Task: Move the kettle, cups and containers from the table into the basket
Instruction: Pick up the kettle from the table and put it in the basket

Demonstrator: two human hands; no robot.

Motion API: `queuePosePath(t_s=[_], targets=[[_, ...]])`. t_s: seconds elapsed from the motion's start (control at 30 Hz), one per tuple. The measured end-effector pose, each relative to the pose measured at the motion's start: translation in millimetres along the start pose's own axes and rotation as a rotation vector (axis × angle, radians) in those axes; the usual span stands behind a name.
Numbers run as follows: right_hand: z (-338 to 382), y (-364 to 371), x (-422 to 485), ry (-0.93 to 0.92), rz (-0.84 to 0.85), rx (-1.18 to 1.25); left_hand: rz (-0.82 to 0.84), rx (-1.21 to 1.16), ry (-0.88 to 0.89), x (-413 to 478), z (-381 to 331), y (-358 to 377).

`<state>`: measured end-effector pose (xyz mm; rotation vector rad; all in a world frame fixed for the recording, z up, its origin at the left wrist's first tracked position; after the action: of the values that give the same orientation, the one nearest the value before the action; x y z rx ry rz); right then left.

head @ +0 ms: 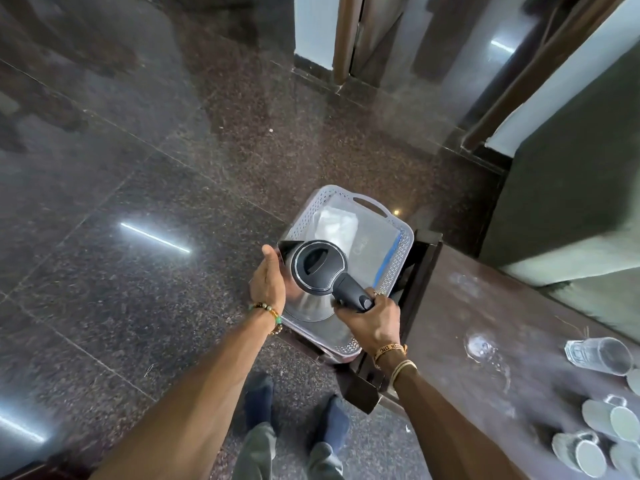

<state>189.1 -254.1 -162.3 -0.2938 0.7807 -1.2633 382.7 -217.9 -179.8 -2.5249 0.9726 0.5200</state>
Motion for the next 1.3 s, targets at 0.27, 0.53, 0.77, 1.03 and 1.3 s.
queuePosePath(t_s=[0.27, 0.53, 0.77, 1.03, 1.3], targets=[[2.0, 6.7, 1.7, 0.042, 0.058, 0.154, -0.083, -0.224, -0.06, 4.1, -0.7, 14.8], [16.7, -9.9, -24.1, 0.06, -0.006, 0.24, 0.011, -0.225, -0.096, 1.8, -20.0, 11.5], [59.4, -66.5, -70.8, 0.021, -0.225, 0.25, 0.15, -0.174, 0.012, -27.8, -94.5, 19.8], [100.1, -154.9, -138.2, 0.047, -0.54, 0.324, 0.555, -0.043, 0.178, -111.9, -200.0, 64.9], [69.0, -226.1, -196.1, 0.148, -0.727, 0.478, 0.705, -0.097, 0.302, -217.3, -229.9, 127.0]])
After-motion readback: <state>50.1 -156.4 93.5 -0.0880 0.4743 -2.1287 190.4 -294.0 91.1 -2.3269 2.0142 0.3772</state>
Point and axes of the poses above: each hand's wrist, its own x-axis towards the middle knuckle, its own y-axis out of the palm, z = x × y, the point moved 1 cm from there along x, towards the middle knuckle, and after that the axes turned 1 degree about -z, right-handed, at the moved point
